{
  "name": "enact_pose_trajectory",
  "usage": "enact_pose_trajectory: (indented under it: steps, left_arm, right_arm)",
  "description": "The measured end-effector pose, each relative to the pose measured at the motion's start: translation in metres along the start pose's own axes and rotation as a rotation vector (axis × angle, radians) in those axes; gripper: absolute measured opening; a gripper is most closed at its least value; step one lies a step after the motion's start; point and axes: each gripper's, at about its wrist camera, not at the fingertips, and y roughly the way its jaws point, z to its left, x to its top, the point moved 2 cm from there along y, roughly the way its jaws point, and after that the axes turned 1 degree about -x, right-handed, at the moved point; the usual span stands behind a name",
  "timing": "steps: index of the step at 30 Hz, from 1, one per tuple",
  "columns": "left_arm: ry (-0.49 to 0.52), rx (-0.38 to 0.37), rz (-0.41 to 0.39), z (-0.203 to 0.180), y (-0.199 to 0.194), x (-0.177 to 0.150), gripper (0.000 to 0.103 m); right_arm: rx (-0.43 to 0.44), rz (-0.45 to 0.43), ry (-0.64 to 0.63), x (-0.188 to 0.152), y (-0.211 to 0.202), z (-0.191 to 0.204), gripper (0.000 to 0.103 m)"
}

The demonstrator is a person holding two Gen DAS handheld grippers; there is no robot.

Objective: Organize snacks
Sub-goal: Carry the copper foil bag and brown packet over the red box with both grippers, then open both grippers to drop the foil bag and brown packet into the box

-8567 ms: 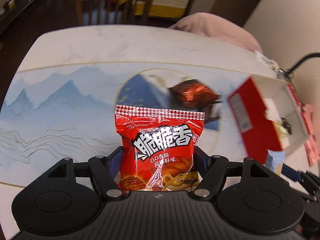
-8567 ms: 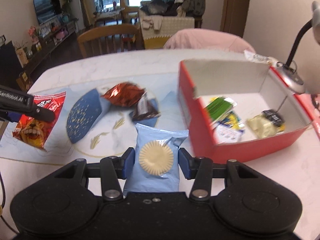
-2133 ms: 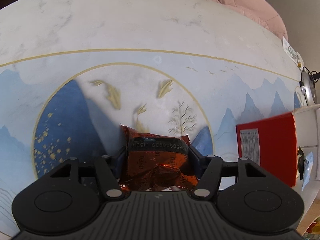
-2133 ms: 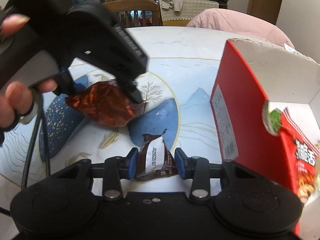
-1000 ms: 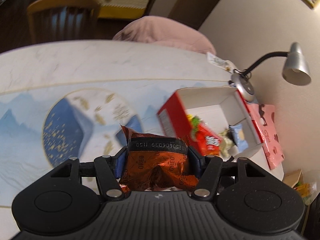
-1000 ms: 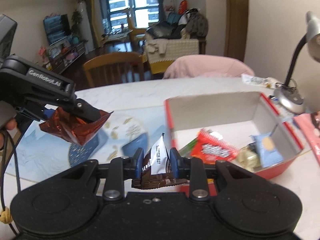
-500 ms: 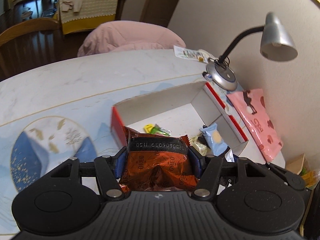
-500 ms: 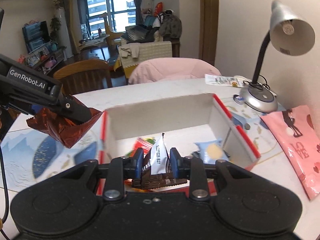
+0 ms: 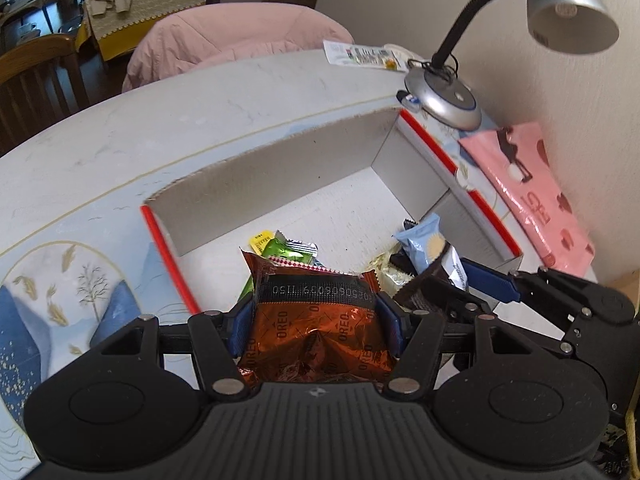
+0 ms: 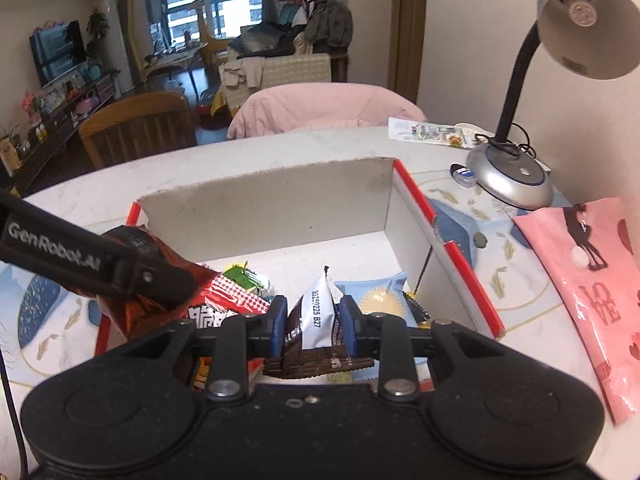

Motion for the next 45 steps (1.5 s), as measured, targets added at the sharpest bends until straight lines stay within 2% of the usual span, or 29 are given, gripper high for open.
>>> enact_pose_trajectory:
  steps: [12,21,32,45]
  left_arm:
    - [0.008,0.047,0.050,0.003,0.037,-0.011,0.062]
    - [0.013,0.047,0.028,0.003,0.037,-0.017,0.067]
    - [0.037,0.024,-0.051,0.007,0.003,-0.025,0.070]
    - [0.059,-0.012,-0.171,0.012,-0.055,-0.039,0.074]
  right_arm:
    - [0.027,0.083,-0.027,-0.019,0.023,0.005,0.027]
    - [0.040,0.083,0.009,-0.023,0.020,0.001,0.028]
    - [0.075,0.069,0.085,-0.022,-0.004,-0.001,0.031]
    - [0.067,-0.049,0.095,-0.015,-0.059,0.015,0.037]
